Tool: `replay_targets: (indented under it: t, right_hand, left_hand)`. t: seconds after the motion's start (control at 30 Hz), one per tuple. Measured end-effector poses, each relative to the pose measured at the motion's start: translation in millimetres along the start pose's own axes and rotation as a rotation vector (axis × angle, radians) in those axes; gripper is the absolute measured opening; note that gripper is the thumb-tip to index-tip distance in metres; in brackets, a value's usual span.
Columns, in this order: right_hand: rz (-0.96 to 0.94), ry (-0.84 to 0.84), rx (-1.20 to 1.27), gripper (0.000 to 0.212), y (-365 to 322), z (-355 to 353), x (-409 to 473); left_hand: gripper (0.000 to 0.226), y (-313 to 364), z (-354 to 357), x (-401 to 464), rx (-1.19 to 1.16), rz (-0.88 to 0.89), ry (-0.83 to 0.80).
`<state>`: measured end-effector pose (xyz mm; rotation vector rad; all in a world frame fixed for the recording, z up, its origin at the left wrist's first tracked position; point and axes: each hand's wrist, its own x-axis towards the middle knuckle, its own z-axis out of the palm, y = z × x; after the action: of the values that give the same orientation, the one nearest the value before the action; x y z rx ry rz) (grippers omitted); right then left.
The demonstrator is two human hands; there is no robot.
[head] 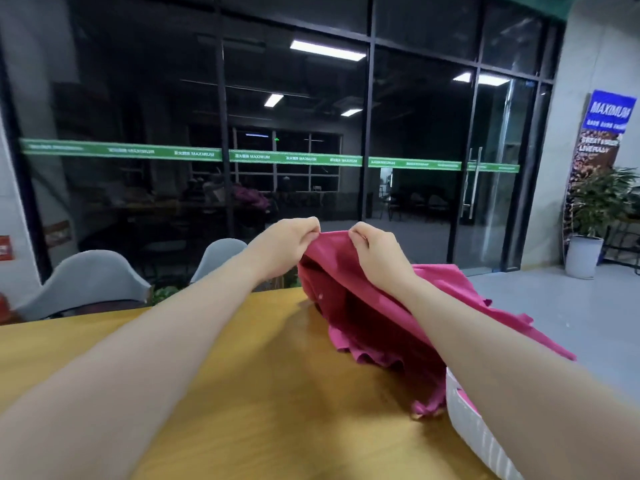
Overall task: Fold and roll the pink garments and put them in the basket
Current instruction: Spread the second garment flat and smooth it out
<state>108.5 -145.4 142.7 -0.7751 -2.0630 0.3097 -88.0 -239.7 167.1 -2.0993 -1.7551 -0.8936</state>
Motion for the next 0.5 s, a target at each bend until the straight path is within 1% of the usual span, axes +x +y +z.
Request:
replay_targets:
  t: [0.23,0.37,0.5]
  right_hand:
    - [-0.065,-0.085,0.126,0.024,-71,42,-31]
    - [-0.075,-0.141,0.156,0.023,-93,72,-48]
    - [-0.080,-0.158,0.184,0.023,-97,95,-60]
  left_hand:
    - [0.022,-22,-64,-82,0.061,-0.127,-0.046]
    - [0.022,-41,-75,-124,-0.001,-0.174,-0.038]
    - [0.018,-55,-68,-149,-0.054,-0.217,-0.019]
